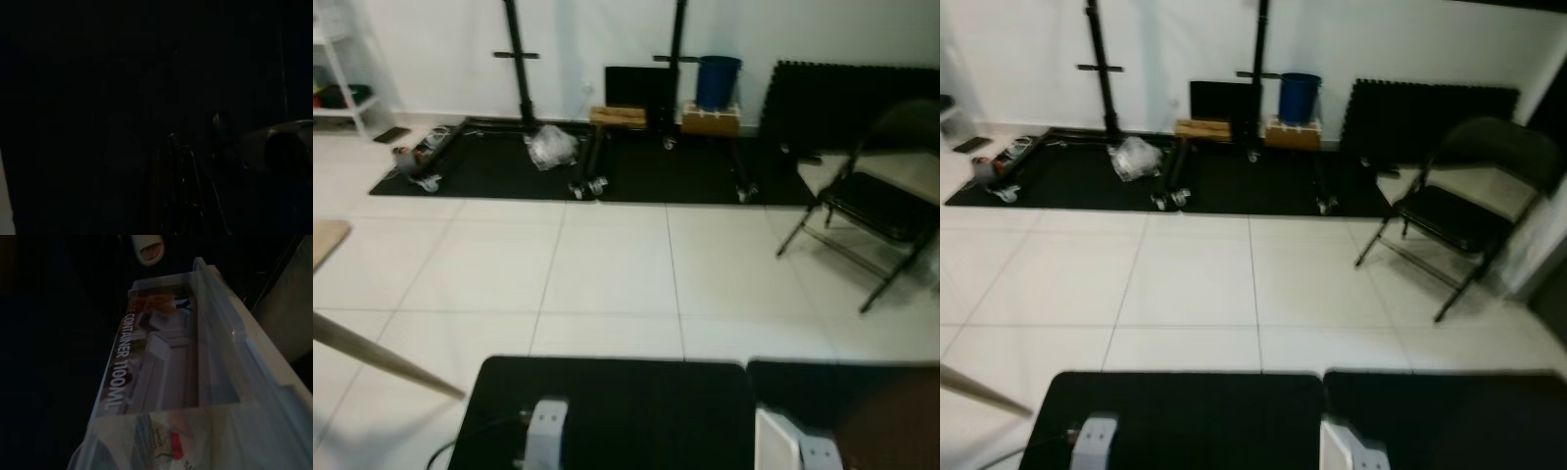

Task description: Restocking fridge

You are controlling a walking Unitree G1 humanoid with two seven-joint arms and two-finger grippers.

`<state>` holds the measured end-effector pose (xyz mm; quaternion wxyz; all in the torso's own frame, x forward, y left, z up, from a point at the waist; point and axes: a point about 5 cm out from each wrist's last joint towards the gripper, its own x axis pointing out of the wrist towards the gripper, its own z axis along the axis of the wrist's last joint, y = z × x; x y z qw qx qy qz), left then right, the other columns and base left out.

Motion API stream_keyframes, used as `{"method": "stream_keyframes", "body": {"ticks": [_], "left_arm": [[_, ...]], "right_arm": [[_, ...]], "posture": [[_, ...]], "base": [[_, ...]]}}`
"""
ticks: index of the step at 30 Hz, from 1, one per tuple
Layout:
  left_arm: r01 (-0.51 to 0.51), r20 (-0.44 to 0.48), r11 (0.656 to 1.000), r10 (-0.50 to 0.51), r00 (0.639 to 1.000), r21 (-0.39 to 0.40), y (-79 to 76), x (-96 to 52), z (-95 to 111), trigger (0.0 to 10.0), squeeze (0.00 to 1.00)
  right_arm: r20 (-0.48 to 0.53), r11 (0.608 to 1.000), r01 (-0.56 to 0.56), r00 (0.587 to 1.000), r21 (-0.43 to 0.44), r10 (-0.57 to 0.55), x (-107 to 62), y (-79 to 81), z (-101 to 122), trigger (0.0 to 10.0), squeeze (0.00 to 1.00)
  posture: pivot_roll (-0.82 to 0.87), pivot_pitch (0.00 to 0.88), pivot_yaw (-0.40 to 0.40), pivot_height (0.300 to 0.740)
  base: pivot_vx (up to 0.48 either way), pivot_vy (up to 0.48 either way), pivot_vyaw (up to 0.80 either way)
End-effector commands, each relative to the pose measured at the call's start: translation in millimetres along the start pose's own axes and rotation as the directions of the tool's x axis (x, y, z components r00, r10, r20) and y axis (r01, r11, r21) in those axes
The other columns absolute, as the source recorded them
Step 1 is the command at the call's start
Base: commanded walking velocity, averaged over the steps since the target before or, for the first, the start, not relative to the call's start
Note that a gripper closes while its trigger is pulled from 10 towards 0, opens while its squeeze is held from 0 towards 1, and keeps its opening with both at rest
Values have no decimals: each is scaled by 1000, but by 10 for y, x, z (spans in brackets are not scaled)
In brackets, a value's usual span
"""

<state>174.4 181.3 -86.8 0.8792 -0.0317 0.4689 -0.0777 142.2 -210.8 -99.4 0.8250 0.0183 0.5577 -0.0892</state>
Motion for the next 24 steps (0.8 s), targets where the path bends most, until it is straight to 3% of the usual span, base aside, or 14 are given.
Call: {"method": "stream_keyframes", "body": {"ticks": [1,24], "left_arm": [[-2,-17,1000,2,1000,1,12,-10,-47,10000,0],[3,-44,1000,-2,999,23,17,-13,-69,10000,0]], "right_arm": [[42,1000,11,999,21,-12,-1,-31,95,10000,0],[54,1000,8,998,-6,-8,-4,-63,133,10000,0]], "posture": [[89,0,-20,740],[77,0,-24,740]], "base": [[0,0,0],[0,-441,0]]}}
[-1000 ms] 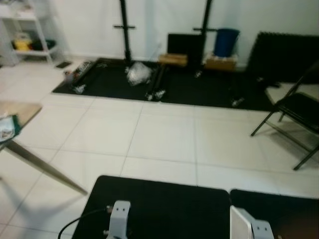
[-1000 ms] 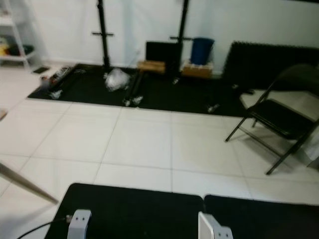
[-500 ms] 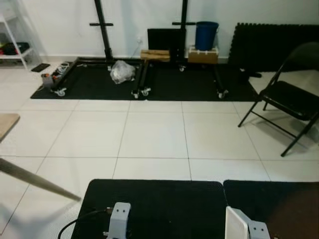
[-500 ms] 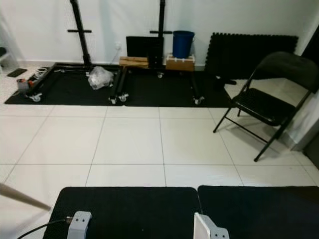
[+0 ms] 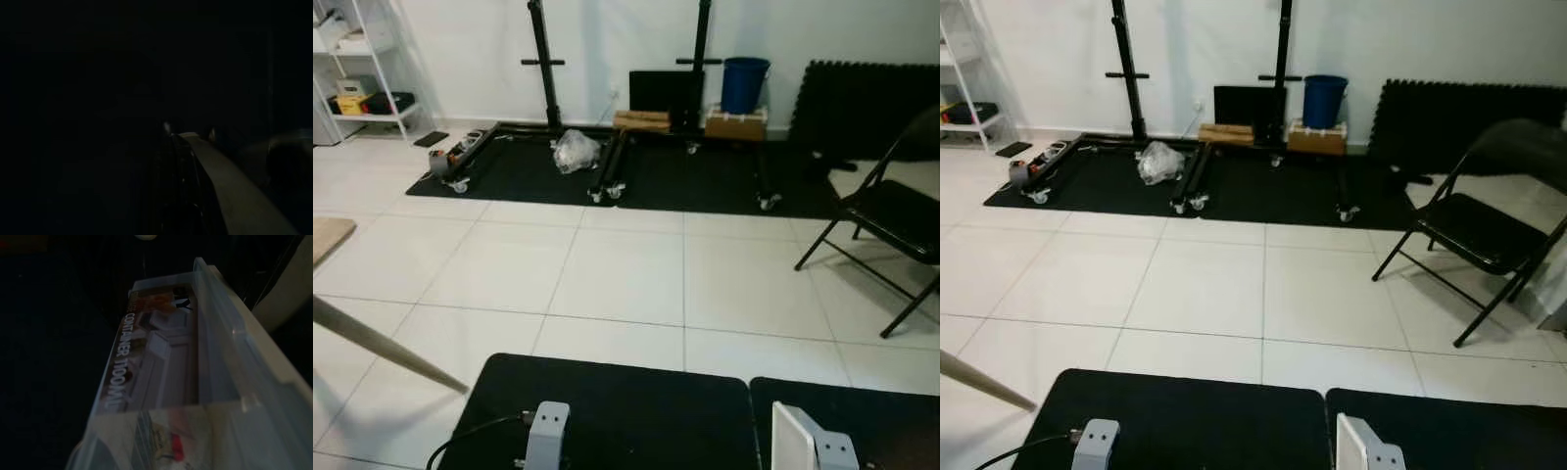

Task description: Restocking fridge

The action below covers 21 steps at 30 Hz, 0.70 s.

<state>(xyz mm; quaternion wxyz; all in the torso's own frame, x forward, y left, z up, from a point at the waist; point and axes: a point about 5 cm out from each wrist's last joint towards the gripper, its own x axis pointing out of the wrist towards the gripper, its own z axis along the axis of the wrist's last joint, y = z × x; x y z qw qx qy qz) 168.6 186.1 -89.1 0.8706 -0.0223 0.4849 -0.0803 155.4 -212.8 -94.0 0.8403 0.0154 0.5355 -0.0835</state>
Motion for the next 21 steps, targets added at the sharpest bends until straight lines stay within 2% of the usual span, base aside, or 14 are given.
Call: {"method": "stream_keyframes", "body": {"ticks": [1,13,21], "left_arm": [[6,-7,1000,-6,1000,7,-30,8,-9,10000,0],[-7,-19,1000,7,1000,-3,-29,1,-58,10000,0],[-8,-19,1000,8,1000,-3,-32,3,-56,10000,0]], "right_arm": [[1,1000,17,1000,0,-17,-5,-62,-10,10000,0],[1,1000,21,1000,10,-21,-6,-83,-14,10000,0],[-8,1000,21,1000,10,-21,-7,-81,-29,10000,0]], "posture": [[77,0,-24,740],[70,0,-27,740],[63,0,-27,740]], "base": [[0,-469,0],[0,-469,0],[0,-469,-773]]}}
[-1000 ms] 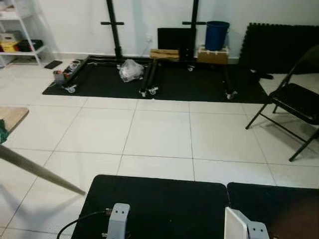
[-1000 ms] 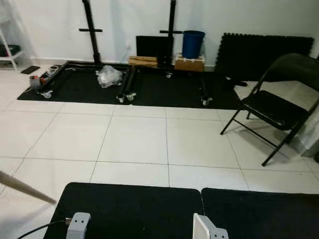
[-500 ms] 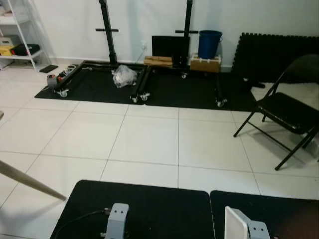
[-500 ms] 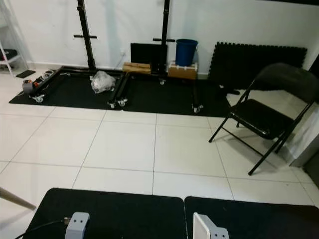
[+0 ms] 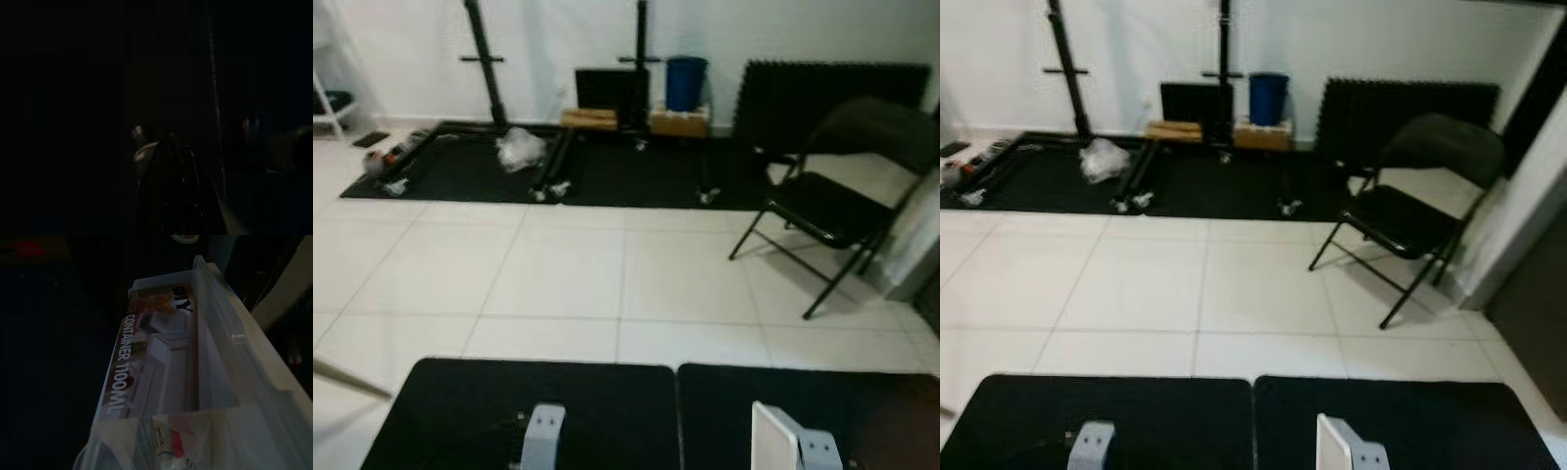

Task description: Restocking fridge

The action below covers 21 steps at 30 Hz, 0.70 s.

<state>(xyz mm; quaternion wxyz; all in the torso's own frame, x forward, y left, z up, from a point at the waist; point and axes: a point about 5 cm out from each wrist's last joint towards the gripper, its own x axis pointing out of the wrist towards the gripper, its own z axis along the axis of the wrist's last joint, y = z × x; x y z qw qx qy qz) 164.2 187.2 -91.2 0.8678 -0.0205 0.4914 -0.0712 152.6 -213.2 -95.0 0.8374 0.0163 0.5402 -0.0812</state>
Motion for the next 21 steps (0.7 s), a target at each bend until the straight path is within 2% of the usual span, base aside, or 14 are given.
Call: {"method": "stream_keyframes", "body": {"ticks": [1,3,21], "left_arm": [[9,-5,1000,-9,1000,4,-41,10,-7,10000,0],[9,-6,1000,-9,1000,5,-42,11,-7,10000,0],[11,-8,1000,-11,1000,-1,-65,15,-20,10000,0]], "right_arm": [[3,1000,26,1000,13,-26,-5,-73,0,10000,0],[4,999,33,999,16,-34,-6,-79,-3,10000,0],[6,999,31,999,5,-31,-9,-102,-19,10000,0]], "posture": [[63,0,-27,740],[61,0,-27,740],[52,0,-30,740]], "base": [[0,-469,-775],[0,-469,-731],[0,-469,0]]}}
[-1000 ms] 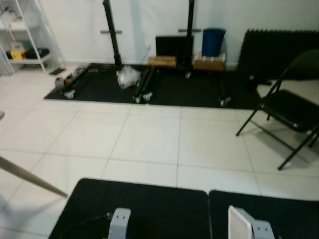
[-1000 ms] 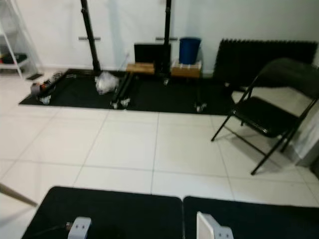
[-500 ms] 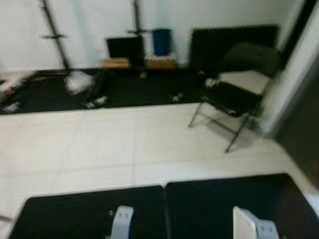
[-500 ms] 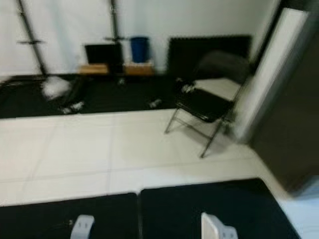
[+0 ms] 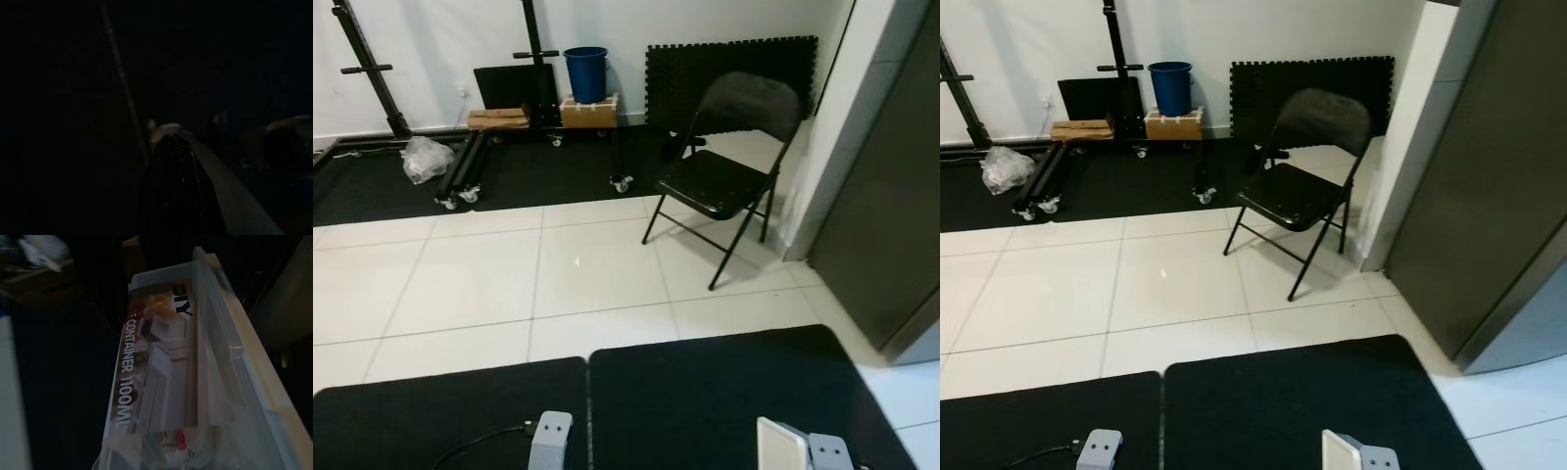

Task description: Restocking fridge

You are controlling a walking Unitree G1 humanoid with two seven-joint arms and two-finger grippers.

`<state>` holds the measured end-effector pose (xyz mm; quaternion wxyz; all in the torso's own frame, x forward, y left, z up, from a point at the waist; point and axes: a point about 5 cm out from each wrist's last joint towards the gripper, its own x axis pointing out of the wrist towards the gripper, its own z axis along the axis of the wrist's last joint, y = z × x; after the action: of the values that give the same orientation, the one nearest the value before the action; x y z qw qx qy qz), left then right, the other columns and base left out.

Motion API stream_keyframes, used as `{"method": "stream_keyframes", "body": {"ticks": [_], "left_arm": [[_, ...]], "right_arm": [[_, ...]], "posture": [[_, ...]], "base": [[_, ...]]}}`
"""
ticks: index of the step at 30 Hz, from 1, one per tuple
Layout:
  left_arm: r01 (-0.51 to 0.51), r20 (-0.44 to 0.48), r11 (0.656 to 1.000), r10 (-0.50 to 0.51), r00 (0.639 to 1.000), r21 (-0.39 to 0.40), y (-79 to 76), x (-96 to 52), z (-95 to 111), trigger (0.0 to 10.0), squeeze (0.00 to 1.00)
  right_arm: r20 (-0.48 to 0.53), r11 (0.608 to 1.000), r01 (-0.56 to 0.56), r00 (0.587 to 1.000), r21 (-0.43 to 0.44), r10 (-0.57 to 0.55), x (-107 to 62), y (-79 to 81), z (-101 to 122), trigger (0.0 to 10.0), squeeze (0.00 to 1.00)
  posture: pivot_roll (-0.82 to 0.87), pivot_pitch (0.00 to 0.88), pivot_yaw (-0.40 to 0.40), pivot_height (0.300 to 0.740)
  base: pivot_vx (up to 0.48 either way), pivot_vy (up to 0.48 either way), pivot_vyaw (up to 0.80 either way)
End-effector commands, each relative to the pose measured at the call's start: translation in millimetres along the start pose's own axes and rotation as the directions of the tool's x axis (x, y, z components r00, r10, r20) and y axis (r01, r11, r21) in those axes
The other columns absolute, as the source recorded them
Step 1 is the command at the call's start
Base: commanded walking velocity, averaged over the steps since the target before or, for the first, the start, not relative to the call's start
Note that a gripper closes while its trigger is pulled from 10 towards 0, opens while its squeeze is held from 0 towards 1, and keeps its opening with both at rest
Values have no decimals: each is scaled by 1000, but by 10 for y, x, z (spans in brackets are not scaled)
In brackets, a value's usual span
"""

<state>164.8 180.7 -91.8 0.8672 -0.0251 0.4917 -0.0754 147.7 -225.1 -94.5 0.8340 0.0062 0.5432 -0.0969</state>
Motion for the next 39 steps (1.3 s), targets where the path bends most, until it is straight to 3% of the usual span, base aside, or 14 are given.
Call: {"method": "stream_keyframes", "body": {"ticks": [1,22,30,39], "left_arm": [[0,-8,1000,0,1000,4,-3,-3,-24,10000,0],[-1,-8,1000,1,1000,1,-13,0,-24,10000,0],[-49,13,998,50,999,-47,15,0,-7,10000,0],[-44,15,999,44,999,-29,22,1,17,10000,0]], "right_arm": [[13,1000,-7,1000,5,7,1,23,9,10000,0],[15,1000,-16,1000,8,16,1,44,7,10000,0],[13,1000,-20,1000,9,20,1,47,3,10000,0],[11,1000,-20,1000,4,20,0,33,-6,10000,0]], "posture": [[52,0,-30,740],[46,0,-29,740],[43,0,-27,740],[44,0,-22,740]], "base": [[0,-469,0],[0,-469,0],[0,0,0],[0,0,0]]}}
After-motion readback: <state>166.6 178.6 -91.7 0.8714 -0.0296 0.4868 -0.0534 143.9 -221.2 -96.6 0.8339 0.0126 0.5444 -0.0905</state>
